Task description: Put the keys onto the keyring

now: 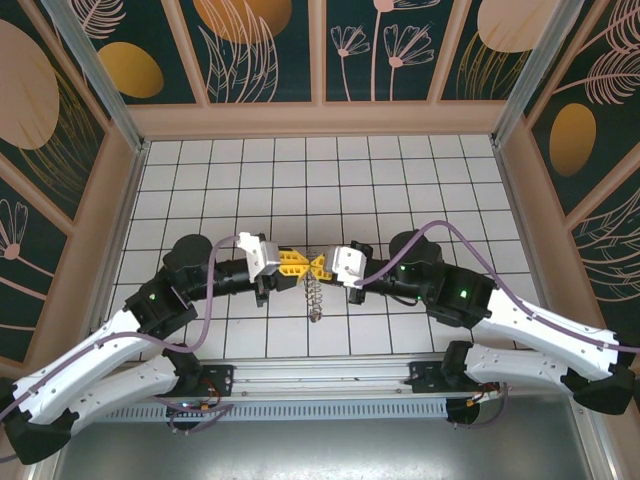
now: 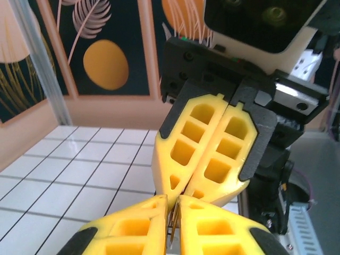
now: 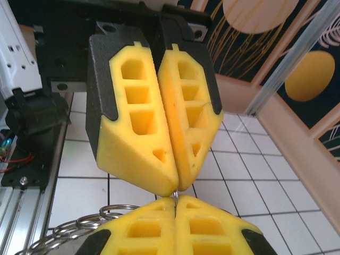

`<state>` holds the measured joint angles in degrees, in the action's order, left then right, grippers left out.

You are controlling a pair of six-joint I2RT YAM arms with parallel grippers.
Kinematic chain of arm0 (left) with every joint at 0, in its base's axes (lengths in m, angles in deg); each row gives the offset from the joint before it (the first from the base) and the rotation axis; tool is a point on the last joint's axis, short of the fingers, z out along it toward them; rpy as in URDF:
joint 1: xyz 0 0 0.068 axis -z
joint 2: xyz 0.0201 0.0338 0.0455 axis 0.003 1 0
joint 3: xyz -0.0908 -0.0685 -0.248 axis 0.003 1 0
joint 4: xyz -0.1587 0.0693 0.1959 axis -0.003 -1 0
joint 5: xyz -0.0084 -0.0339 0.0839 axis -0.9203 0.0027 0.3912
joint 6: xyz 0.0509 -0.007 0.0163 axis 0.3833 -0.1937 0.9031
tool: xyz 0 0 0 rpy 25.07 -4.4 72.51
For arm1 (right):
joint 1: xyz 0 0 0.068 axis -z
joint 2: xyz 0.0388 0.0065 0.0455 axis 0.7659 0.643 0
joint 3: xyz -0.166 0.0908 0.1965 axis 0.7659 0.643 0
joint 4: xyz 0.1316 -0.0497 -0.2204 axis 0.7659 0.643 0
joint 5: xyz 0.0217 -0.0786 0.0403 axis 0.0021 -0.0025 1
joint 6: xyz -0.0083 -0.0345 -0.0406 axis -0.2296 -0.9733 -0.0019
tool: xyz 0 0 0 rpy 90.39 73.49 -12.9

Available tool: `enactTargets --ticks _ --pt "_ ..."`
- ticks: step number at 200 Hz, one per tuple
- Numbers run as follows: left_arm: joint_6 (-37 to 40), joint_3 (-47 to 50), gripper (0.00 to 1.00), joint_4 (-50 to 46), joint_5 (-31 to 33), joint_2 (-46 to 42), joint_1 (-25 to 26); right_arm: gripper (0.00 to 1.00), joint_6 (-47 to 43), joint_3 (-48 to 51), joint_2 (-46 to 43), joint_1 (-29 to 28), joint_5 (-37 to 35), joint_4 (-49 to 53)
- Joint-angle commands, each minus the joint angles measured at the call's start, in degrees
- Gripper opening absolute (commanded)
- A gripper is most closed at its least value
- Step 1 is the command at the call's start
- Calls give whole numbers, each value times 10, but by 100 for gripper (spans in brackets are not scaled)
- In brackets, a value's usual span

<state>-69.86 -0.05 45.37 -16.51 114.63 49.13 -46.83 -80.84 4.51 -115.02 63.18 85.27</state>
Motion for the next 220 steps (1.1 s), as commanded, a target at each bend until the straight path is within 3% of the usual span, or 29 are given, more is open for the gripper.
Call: enactTargets --ticks 1,67,77,89,143,182,220 --pt "37 -17 13 -77 80 16 -3 0 -7 -29 4 -3 38 -12" --pt "48 -28 14 -88 83 38 -1 0 2 -35 9 5 71 -18" --pt "46 -22 13 -73 75 36 -1 0 5 -32 8 6 75 -24" --pt "41 -16 0 -47 52 35 -1 0 7 -28 8 8 79 -32" --pt "3 16 0 65 -15 -6 -1 0 24 -12 -5 15 75 -45" --pt "-27 33 0 122 -21 -49 -1 18 38 13 -19 15 77 -61" --pt "-37 38 0 145 -29 -56 -1 21 41 20 -29 15 83 -71"
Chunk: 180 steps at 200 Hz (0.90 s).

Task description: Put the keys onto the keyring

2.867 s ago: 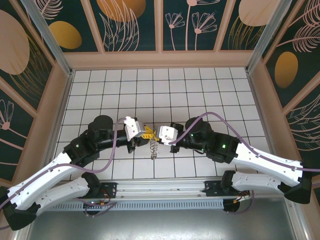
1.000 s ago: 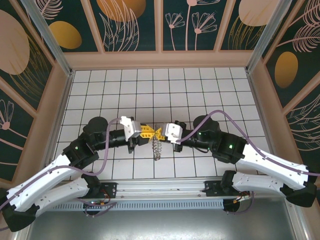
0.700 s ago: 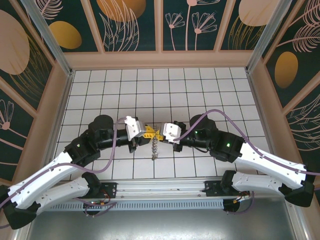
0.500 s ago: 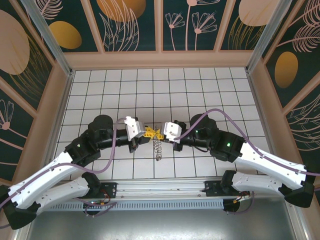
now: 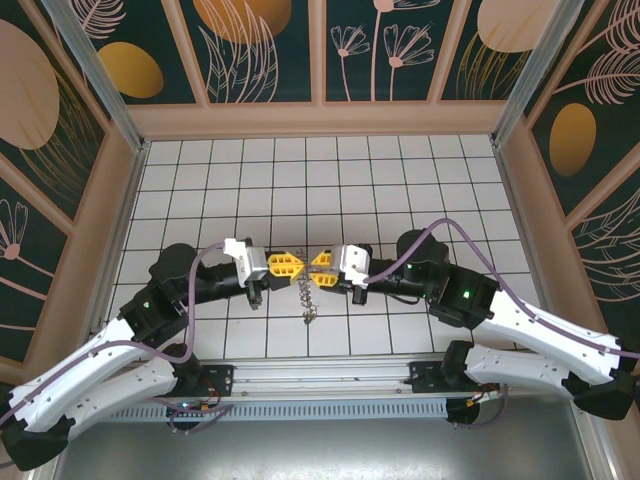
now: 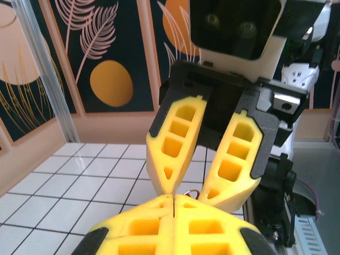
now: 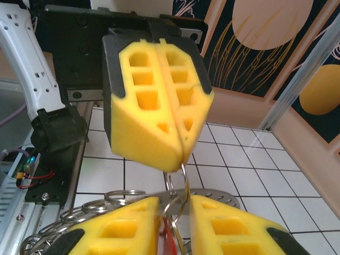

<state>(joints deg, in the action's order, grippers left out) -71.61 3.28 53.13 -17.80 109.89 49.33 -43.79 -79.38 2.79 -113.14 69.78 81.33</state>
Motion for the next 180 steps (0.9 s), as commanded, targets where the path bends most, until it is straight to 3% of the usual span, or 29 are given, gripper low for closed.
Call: enactTargets --ticks 1,69,106,125,180 --pt "-19 6 0 68 -16 -8 -3 21 10 6 -12 -3 17 -32" --pt "-34 15 0 94 -35 -2 -3 18 9 7 -15 -3 26 -43" --pt "-43 19 0 115 -35 -3 -3 0 1 11 -14 -4 14 -49" --pt "-46 18 0 120 -39 8 -3 0 -2 14 -15 -3 7 -57" --pt "6 -31 0 -25 -27 36 -3 0 0 15 -23 0 4 -62"
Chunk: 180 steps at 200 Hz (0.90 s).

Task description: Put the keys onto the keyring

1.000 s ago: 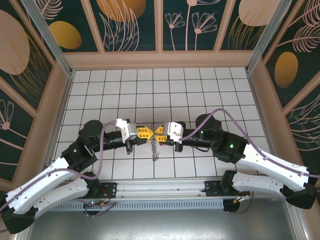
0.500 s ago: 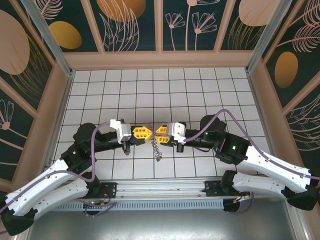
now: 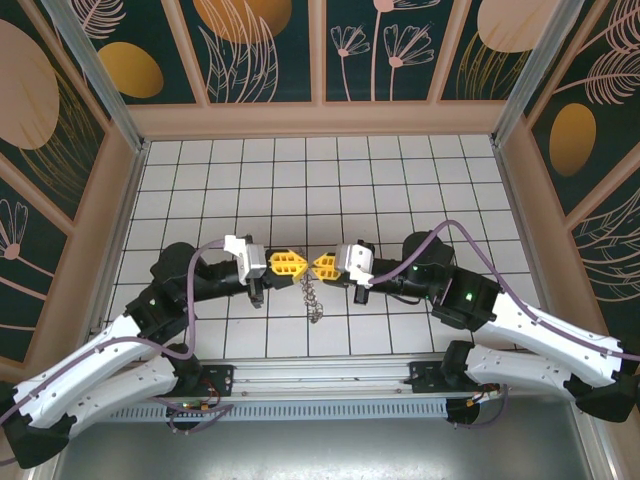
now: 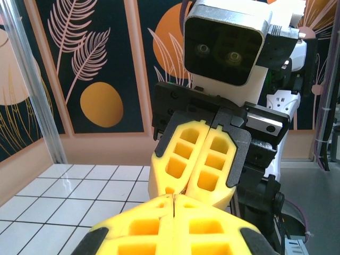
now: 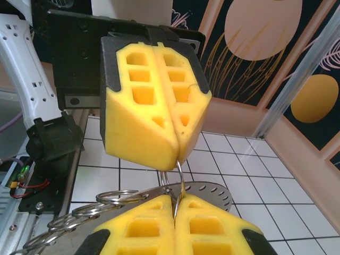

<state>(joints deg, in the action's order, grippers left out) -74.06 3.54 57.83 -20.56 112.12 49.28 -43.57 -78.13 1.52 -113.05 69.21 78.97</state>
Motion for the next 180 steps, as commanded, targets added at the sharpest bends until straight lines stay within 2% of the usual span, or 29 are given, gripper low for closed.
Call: enactTargets --ticks 1,12,26,62,107,180 --pt "31 -35 0 -76 1 14 -3 0 -1 3 -10 0 10 -38" --pt "42 -48 0 -115 0 22 -3 0 4 -2 -8 7 11 -30" --pt "54 -63 10 -162 17 30 -2 0 3 -9 -1 13 7 -15" --pt "87 -97 11 -252 56 48 -3 0 -9 -20 7 16 12 8" --pt "93 -108 11 -258 59 59 -2 0 -17 -25 15 15 7 28" --pt "93 -120 8 -285 62 83 -2 0 -47 -44 52 -21 -74 75"
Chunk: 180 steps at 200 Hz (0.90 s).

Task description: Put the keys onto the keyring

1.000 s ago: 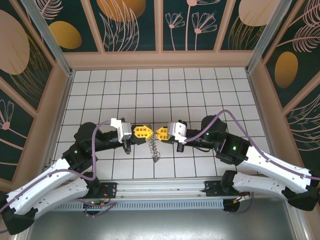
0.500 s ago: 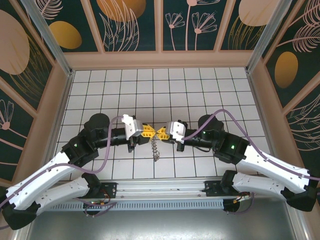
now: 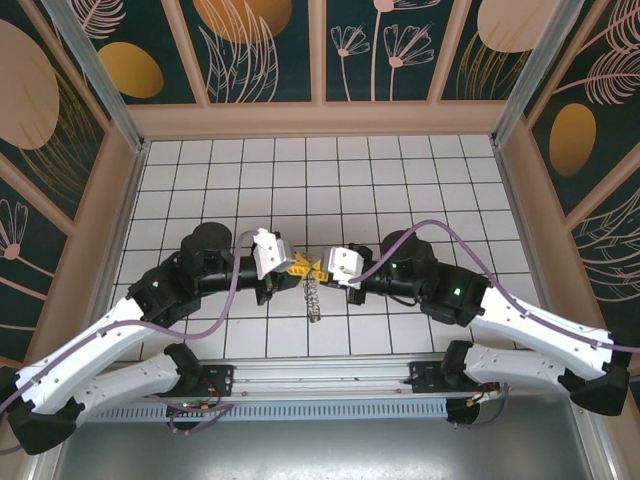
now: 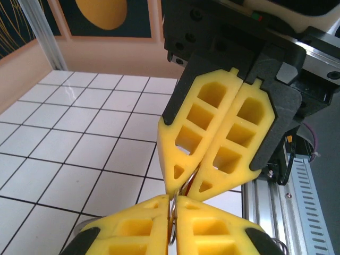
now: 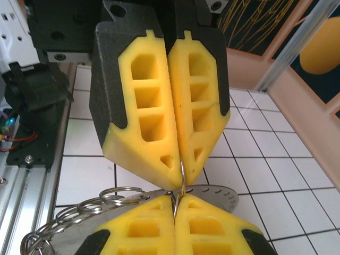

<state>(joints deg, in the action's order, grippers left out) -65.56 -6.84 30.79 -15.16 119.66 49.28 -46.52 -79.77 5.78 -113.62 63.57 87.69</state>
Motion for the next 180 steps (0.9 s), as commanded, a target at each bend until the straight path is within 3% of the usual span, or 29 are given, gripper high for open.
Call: enactTargets --ticks 1,11,77,97,111,127,152,180 --pt "8 -16 8 -16 8 8 -2 0 -18 -27 11 -16 -18 -12" --pt "9 -18 0 -20 8 11 -2 0 -20 -28 15 -17 -22 -11" --pt "-15 24 0 60 -7 -48 -2 0 2 4 -21 -18 -37 -41" --pt "-31 42 0 106 -18 -75 -2 15 10 36 -49 -19 -33 -76" --pt "-44 54 0 139 -29 -88 -3 20 14 51 -61 -21 -33 -91" --pt "-56 67 0 170 -36 -97 -3 20 14 58 -66 -23 -33 -100" --pt "-69 85 0 207 -46 -106 -2 7 10 63 -68 -28 -37 -107" --pt "-76 93 0 222 -47 -104 -3 11 5 69 -75 -37 -27 -119"
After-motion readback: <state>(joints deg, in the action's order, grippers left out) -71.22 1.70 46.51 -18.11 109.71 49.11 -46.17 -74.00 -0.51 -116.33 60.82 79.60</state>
